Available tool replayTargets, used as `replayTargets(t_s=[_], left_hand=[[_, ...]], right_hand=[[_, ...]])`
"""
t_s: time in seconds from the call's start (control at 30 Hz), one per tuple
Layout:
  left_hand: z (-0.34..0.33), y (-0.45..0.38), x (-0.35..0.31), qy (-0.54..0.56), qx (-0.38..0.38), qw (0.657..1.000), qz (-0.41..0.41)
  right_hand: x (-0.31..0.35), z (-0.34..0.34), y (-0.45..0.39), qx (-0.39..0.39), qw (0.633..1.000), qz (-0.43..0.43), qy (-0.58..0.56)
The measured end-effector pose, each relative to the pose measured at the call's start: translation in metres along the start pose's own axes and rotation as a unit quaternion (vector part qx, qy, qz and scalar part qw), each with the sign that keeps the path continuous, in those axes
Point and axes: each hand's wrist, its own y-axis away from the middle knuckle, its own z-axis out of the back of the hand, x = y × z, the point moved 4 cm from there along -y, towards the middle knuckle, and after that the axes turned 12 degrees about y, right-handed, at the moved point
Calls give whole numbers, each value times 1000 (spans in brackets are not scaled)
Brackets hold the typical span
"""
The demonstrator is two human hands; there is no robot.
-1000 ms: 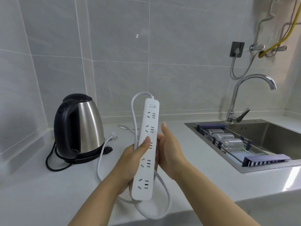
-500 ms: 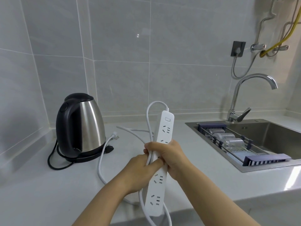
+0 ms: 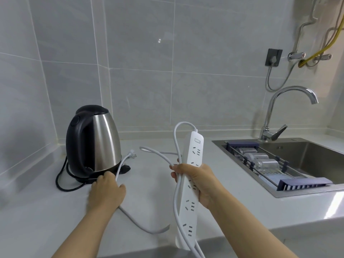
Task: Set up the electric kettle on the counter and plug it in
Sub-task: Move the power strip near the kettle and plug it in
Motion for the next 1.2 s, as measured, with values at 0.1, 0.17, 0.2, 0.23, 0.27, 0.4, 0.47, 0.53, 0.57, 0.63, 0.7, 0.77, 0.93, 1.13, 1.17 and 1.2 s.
replayTargets(t_s=[0.1, 0.17, 0.2, 0.23, 0.27, 0.4, 0.47, 0.53, 0.57, 0.63, 0.7, 0.77, 0.93, 1.13, 1.17, 1.2], left_hand=[[-3, -2, 3, 1, 5, 1000, -3], [-2, -1, 5, 25, -5, 1000, -9], [-1, 0, 5, 49, -8, 999, -7], [0, 1, 5, 82, -12, 997, -6], [1, 3, 3, 116, -16, 993, -3], [13, 12, -4, 214, -39, 976, -32], [21, 17, -4, 245, -52, 967, -49], [32, 24, -6, 277, -68, 957, -59], [41, 29, -8, 296, -74, 950, -62], [56, 37, -12, 326, -83, 939, -71], [75, 42, -14, 343, -98, 930, -90], [89, 46, -15, 357, -109, 922, -104], [131, 59, -11, 396, -153, 896, -133], [188, 76, -3, 434, -245, 849, -174], [197, 78, -1, 435, -261, 843, -181], [205, 80, 1, 434, -274, 837, -188]], right_hand=[[1, -2, 2, 3, 1000, 3, 5], [2, -5, 3, 7, 1000, 7, 10], [2, -6, 5, 10, 1000, 9, 13], [3, -8, 5, 13, 1000, 13, 17], [3, -9, 6, 16, 1000, 15, 20], [6, -15, 10, 28, 998, 27, 40], [7, -21, 12, 35, 998, 34, 48], [8, -26, 12, 40, 997, 43, 53], [9, -30, 13, 44, 996, 46, 57], [10, -37, 15, 49, 995, 55, 61], [12, -46, 17, 60, 994, 64, 62], [15, -55, 19, 73, 993, 70, 64], [24, -83, 25, 120, 985, 99, 76], [39, -133, 34, 186, 968, 149, 74], [40, -143, 35, 197, 965, 156, 71], [42, -150, 36, 206, 963, 160, 62]])
